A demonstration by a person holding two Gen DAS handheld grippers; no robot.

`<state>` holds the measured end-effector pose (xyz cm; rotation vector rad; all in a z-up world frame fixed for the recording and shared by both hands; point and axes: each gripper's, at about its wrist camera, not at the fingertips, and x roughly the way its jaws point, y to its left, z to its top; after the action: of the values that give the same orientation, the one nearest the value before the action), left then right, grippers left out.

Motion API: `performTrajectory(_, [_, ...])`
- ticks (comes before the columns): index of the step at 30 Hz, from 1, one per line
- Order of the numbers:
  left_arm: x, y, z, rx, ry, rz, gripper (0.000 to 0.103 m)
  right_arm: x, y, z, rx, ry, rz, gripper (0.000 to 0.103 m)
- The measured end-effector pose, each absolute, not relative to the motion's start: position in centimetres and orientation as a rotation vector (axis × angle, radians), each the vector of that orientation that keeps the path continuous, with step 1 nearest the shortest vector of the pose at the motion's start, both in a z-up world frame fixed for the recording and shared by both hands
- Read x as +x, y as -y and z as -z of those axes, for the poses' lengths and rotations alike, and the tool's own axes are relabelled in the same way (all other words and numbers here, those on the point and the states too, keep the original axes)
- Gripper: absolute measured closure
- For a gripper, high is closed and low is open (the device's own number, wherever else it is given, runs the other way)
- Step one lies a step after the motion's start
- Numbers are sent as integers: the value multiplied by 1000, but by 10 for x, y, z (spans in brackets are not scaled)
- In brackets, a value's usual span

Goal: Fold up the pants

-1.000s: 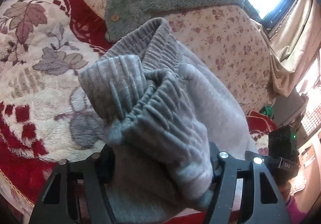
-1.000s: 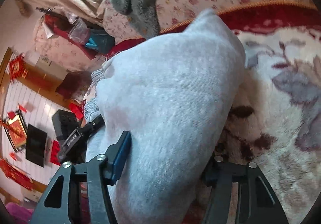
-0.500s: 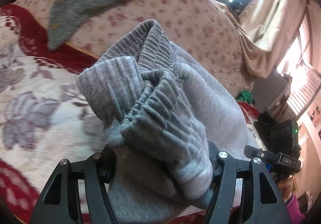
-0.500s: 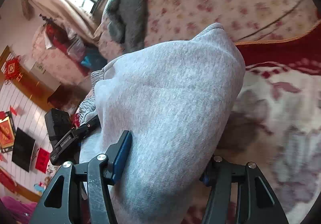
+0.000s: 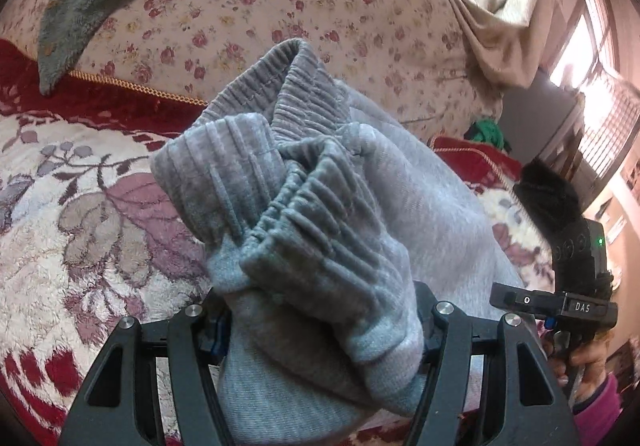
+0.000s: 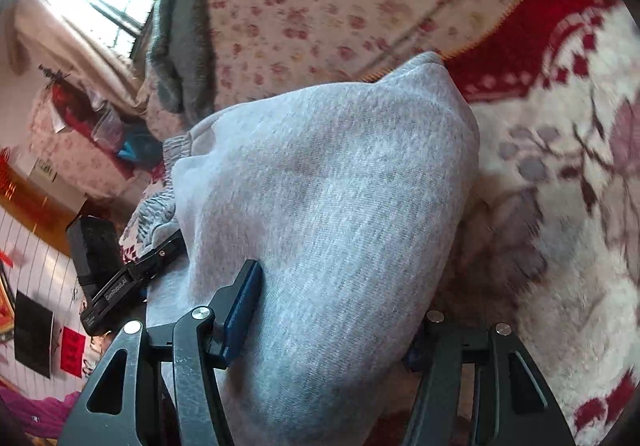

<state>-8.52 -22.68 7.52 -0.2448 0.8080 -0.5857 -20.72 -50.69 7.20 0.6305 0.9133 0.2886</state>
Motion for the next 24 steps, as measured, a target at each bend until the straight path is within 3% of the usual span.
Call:
performTrajectory(3, [-89,228,-75,-237,-800,590,34,-213,511,-64,652,-917,-245,26])
performTrajectory(5, [-90,227,-73,-236,-810,577,28,-217,514,-65,630,-919,-186,11])
performTrajectory(7, [-91,225,-73,-213,-799,549,20,-222,517,-72,604,-905,-149,10])
performTrajectory(24, [-131,219,-132,-14,-663,400,12,-238,455,-133,388,-789,-3,8])
